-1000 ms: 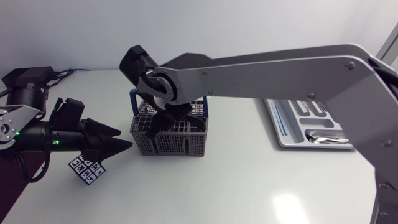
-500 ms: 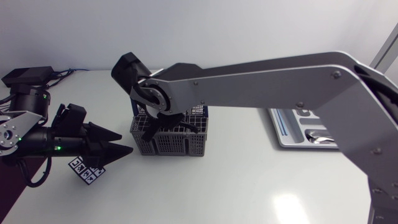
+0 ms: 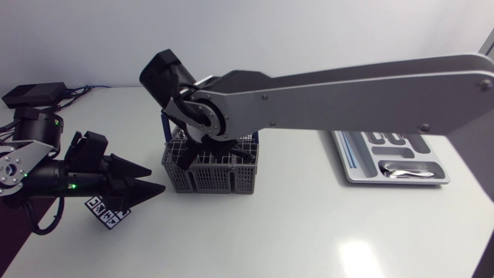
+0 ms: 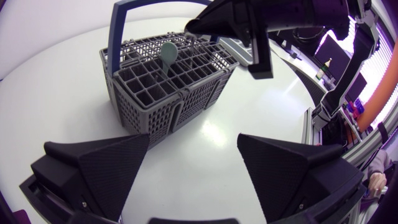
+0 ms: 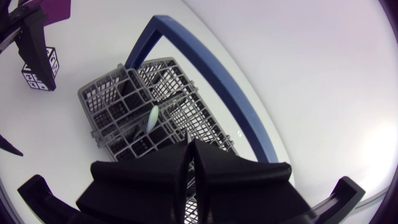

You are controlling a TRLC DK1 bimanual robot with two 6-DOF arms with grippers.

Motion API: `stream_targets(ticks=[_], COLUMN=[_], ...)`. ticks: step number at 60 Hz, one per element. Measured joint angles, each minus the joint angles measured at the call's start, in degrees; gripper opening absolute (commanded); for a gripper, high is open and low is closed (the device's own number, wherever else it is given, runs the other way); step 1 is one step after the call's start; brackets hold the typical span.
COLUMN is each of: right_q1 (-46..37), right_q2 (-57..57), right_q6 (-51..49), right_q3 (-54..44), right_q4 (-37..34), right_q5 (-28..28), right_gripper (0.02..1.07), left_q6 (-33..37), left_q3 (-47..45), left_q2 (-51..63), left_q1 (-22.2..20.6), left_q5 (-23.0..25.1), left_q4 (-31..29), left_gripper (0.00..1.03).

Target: Transfer all utensils from the basket to the drawer tray.

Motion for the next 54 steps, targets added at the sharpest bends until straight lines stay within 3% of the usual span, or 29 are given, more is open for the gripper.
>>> stream_targets(ticks=[54], right_q1=[0.2], right_q2=[-17.0], right_q6=[-1.5], right_q3=[-12.7], right_q4=[11.5], right_q5=[-4.3], right_gripper=[0.08], left_q6=[0.0], left_q3=[-0.8], left_q2=[-3.0], left_q1=[-2.6], left_q5=[0.0], left_q4=[0.0], left_gripper=[0.99])
